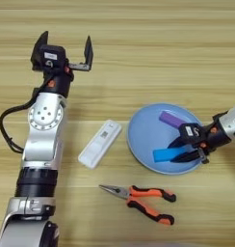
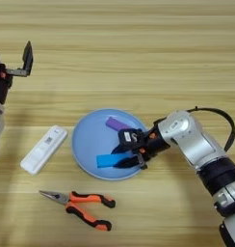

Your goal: Move the objects on the table

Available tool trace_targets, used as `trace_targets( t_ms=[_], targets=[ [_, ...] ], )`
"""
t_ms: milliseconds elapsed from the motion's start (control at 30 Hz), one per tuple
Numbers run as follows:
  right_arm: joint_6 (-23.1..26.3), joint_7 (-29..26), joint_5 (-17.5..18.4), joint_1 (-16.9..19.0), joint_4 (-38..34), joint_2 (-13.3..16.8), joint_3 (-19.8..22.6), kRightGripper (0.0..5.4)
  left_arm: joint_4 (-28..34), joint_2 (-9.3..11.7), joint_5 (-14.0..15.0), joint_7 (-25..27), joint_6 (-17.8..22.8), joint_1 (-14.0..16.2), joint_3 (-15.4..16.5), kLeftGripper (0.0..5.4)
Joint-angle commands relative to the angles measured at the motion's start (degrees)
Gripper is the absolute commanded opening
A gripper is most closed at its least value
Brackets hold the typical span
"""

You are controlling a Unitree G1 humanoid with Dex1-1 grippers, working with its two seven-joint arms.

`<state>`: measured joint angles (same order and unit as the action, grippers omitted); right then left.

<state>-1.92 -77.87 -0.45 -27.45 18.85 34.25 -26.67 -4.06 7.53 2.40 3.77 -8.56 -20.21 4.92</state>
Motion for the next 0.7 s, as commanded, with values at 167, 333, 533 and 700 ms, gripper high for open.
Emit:
trace_targets(
  t_ms=[167, 333, 533, 700],
  targets=[
    [2.41, -0.33, 0.42, 1.76, -1.93, 0.39, 0.65, 1.40, 0.38, 0.28, -0.55, 0.44, -0.22, -0.30, -0.66, 5.40],
    [5.15, -0.31, 4.34, 2.45, -8.51, 1.52, 4.39, 1.40, 0.26, 0.20, -0.38, 0.27, -0.33, -0.51, -0.69, 5.40],
    [9.77, -0.04, 9.51, 4.62, -20.99, 4.84, 9.65, 1.40, -0.33, 0.55, -0.57, 0.54, -0.79, -0.98, -0.83, 5.40],
    [13.30, 0.41, 13.58, 8.71, -31.72, 8.42, 13.14, 1.40, -0.75, 0.53, -0.55, 0.56, -1.18, -1.36, -0.86, 5.40]
  ],
)
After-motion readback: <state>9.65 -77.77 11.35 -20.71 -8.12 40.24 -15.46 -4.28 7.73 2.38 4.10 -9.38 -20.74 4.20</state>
